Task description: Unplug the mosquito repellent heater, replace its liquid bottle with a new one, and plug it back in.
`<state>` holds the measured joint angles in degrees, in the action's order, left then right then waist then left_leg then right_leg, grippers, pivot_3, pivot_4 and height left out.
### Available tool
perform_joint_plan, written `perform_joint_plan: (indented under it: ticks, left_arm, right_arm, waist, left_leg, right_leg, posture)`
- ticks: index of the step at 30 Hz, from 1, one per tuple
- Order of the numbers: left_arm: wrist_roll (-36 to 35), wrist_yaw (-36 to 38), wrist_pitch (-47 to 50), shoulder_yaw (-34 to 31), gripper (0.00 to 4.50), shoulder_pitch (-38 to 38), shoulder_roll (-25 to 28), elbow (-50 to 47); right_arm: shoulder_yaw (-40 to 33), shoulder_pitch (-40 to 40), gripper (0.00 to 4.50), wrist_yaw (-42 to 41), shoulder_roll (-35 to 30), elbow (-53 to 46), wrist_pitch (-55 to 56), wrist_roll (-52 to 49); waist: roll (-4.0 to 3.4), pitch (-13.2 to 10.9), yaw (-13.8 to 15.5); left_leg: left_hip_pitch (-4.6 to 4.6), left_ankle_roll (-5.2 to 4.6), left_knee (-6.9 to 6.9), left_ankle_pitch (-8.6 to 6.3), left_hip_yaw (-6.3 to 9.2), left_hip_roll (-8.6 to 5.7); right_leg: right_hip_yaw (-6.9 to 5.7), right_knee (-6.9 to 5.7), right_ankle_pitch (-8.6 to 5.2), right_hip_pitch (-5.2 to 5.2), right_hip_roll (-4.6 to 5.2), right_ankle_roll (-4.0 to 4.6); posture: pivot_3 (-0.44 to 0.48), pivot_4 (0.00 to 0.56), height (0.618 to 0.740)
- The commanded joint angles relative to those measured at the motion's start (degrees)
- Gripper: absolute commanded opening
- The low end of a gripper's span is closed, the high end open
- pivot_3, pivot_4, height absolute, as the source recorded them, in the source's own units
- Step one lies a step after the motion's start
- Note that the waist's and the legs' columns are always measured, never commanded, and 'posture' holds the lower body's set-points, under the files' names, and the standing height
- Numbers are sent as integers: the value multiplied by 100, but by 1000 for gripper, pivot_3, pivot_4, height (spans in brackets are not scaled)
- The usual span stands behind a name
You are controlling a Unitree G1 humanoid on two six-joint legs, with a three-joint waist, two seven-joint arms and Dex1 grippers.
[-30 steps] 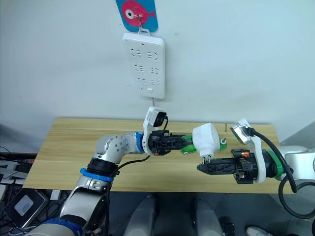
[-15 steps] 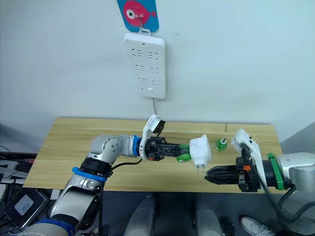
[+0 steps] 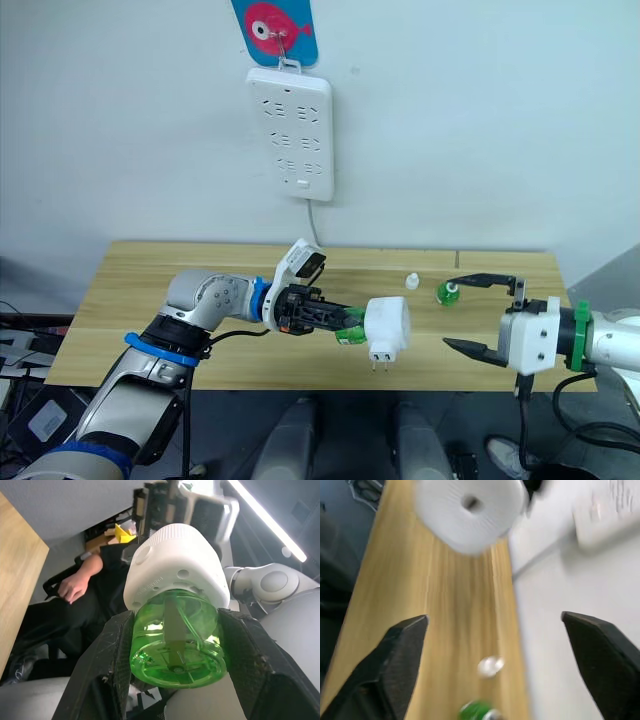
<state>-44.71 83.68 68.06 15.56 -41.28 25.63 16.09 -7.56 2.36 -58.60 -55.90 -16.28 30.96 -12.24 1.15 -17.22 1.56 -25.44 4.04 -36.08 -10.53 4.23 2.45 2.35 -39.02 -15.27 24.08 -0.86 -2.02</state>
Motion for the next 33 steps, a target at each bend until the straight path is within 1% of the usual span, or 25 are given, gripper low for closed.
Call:
perform_joint_plan:
  ticks: [1,3,9,11,15,17,18,20,21,26,28,29,33]
  left_arm:
    - [-66,179,82,77,2260,-90,-29,-165]
    - [-90,183,157,91,2260,-90,-39,-196]
    - [-168,51,294,74,2260,-37,-203,-295]
    - [-242,-39,420,0,2260,-31,-284,-323]
    - [-239,-37,423,36,2260,40,-251,-426]
    - [-237,-45,418,46,2260,59,-243,-447]
    - [-242,-50,425,49,2260,64,-242,-451]
    - [-243,-41,436,70,2260,76,-230,-461]
    - [-240,-40,445,79,2260,79,-224,-460]
    - [-141,-15,323,114,2260,51,-224,-332]
    - [-147,-61,337,32,3004,-26,-265,-200]
    - [-163,-55,329,-24,3227,-76,-265,-155]
    - [-100,-121,83,-272,4494,-263,-160,-57]
  right_arm:
    - [410,-571,4463,124,421,36,1345,537]
    - [540,-835,4463,254,607,124,1516,711]
    - [993,-1244,4463,448,844,208,1914,1090]
    - [1049,-1419,4463,597,961,277,2177,1363]
    - [1143,-1561,4463,787,1011,344,2375,1512]
    - [1178,-1632,4105,859,1000,353,2362,1475]
    - [1184,-1667,3864,889,997,353,2348,1460]
    - [1195,-1724,3181,930,988,335,2376,1435]
    - [1203,-1729,3023,945,976,313,2391,1404]
    - [1257,-1703,3025,942,888,266,2383,1341]
    - [1241,-1707,3025,972,908,303,2297,1366]
    - [1227,-1692,3025,992,917,315,2237,1367]
    - [1143,-1490,3025,1131,870,338,2084,1408]
  waist:
    - [0,0,-18]
    - [0,0,-25]
    - [-1,0,-17]
    - [-1,0,-14]
    - [-1,1,-13]
    - [-1,1,-13]
    - [-2,1,-12]
    - [-2,1,-13]
    - [-2,1,-12]
    - [-2,1,-13]
    - [-2,1,-12]
    - [-2,1,-12]
    - [-2,1,-9]
  left_leg:
    - [5,5,0,3,0,0]
    - [15,8,1,5,-1,0]
    - [54,10,5,6,0,0]
    - [56,10,4,6,2,-1]
    - [60,10,3,6,3,-1]
    - [62,10,4,6,3,-1]
    - [62,10,4,6,4,0]
    - [62,10,4,6,4,0]
    - [62,10,4,6,4,0]
    - [63,10,3,6,4,-1]
    - [63,10,3,6,4,-1]
    - [64,10,3,6,4,-1]
    - [64,10,3,6,5,-1]
  right_leg:
    - [1,-5,0,-1,0,0]
    - [3,-13,1,-5,0,1]
    - [2,-13,-1,-43,1,3]
    - [1,-10,0,-48,2,4]
    - [0,-10,0,-54,4,4]
    - [0,-10,0,-54,4,5]
    - [0,-10,0,-54,4,5]
    - [0,-11,1,-54,4,5]
    - [0,-11,1,-55,4,6]
    - [0,-10,1,-57,5,6]
    - [0,-10,1,-57,5,6]
    - [0,-11,1,-57,5,6]
    - [-1,-13,1,-56,5,7]
  posture:
    - [153,275,740]
    - [157,275,740]
    - [165,271,740]
    - [166,270,740]
    - [166,266,740]
    - [166,265,740]
    - [166,265,740]
    - [163,262,740]
    - [163,262,740]
    - [158,264,740]
    - [158,264,740]
    - [158,264,740]
    - [179,267,740]
